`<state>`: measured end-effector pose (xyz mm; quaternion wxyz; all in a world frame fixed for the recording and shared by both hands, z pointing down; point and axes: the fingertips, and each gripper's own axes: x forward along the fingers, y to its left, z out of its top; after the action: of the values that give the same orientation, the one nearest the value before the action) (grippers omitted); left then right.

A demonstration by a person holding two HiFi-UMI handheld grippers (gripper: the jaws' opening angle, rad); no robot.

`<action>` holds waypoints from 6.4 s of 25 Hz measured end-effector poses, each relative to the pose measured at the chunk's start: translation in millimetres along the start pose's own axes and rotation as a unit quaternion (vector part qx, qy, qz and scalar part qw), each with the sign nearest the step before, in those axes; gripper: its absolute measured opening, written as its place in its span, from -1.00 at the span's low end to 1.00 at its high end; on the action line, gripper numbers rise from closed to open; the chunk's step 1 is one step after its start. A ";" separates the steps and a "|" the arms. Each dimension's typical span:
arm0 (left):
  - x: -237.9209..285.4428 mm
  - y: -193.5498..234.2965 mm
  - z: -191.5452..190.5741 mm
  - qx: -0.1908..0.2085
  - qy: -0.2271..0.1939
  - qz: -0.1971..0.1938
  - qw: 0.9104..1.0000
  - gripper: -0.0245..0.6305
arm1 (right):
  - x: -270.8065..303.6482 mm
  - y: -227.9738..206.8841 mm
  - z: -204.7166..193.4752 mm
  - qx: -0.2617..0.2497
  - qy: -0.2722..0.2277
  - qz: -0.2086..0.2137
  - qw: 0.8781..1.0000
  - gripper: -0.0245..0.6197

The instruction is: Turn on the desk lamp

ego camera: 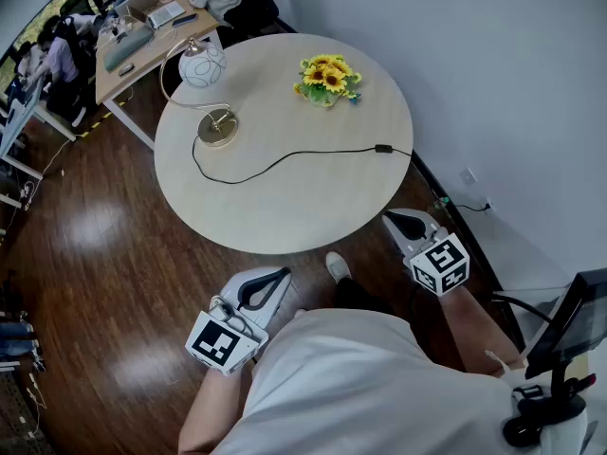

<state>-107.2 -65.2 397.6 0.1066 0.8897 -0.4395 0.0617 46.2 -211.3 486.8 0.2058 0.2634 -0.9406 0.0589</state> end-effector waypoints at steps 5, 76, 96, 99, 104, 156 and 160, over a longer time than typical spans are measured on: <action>44.6 35.0 26.8 -0.004 -0.005 0.031 1.000 -0.88 | 58.0 -83.8 -18.4 -0.007 0.049 0.009 0.999 -0.91; 29.0 66.8 17.7 -0.010 -0.008 0.038 0.999 -0.88 | 100.7 -89.4 -59.9 0.020 0.113 -0.029 0.993 -0.91; -57.3 -48.5 -20.4 0.000 -0.007 -0.067 0.998 -0.88 | -68.5 102.6 -30.4 0.026 0.027 -0.068 0.997 -0.91; -56.1 -72.8 -19.0 0.002 -0.007 -0.080 0.997 -0.88 | -88.5 120.9 -34.1 0.027 0.019 -0.059 0.998 -0.91; -60.7 -115.9 -18.1 0.004 -0.006 -0.078 0.997 -0.88 | -128.1 141.4 -53.3 0.024 0.018 -0.053 0.998 -0.91; -244.0 -259.9 -64.0 0.047 0.015 -0.187 0.981 -0.88 | -299.1 364.4 13.7 0.026 -0.123 -0.138 0.982 -0.90; -245.6 -258.9 -66.6 0.044 0.018 -0.184 0.982 -0.87 | -296.9 365.9 10.6 0.025 -0.117 -0.135 0.984 -0.90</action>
<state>-51.2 292.9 377.1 0.0851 0.9580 -0.2631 0.0757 82.8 239.0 352.2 0.0941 0.3980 -0.9123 0.0225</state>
